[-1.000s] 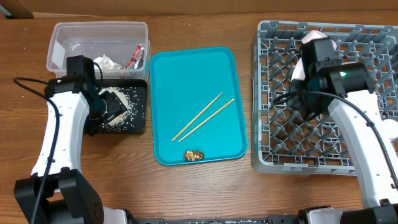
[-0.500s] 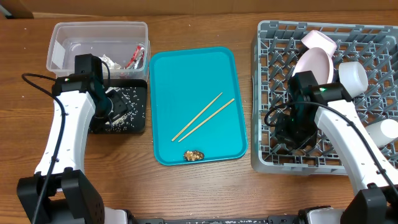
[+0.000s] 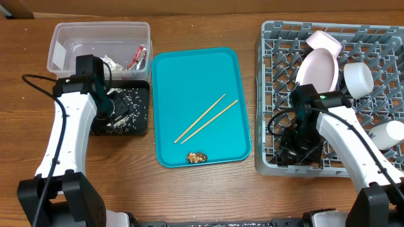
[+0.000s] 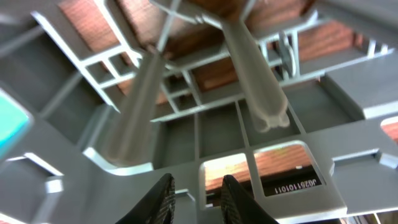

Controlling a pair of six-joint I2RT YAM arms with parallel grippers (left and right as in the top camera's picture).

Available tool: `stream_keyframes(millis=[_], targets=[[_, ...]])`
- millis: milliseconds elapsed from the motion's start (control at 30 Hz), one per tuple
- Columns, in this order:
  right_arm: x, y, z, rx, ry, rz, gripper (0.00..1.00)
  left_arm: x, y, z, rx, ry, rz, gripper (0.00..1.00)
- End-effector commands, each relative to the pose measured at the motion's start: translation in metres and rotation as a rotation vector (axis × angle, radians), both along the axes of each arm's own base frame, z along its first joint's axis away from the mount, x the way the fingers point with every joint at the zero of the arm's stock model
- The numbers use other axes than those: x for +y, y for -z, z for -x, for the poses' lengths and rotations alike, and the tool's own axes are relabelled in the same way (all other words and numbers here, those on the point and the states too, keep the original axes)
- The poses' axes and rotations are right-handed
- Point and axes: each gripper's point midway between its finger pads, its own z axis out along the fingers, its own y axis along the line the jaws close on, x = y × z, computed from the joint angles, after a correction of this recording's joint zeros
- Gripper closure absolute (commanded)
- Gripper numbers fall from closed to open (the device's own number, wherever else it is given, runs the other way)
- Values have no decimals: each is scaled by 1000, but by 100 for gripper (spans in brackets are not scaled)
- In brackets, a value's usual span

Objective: Sort waste into correct bins and load items into the dishwasher
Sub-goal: 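Move the right gripper left out of the rack to the teal tray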

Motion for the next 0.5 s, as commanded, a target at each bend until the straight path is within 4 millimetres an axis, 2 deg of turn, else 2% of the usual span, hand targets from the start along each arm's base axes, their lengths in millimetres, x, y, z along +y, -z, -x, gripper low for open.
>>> stream_keyframes(millis=[0, 200, 300, 467], targets=[[-1, 2, 5, 26, 44, 14, 72, -3, -13, -6, -45, 27, -5, 22], [-3, 0, 12, 58, 72, 37, 72, -3, -13, -6, -46, 27, -5, 21], [-10, 0, 12, 54, 87, 79, 72, -3, -13, -6, -46, 27, -5, 21], [-9, 1, 10, 45, 89, 77, 71, -3, -13, -6, -46, 27, -5, 21]])
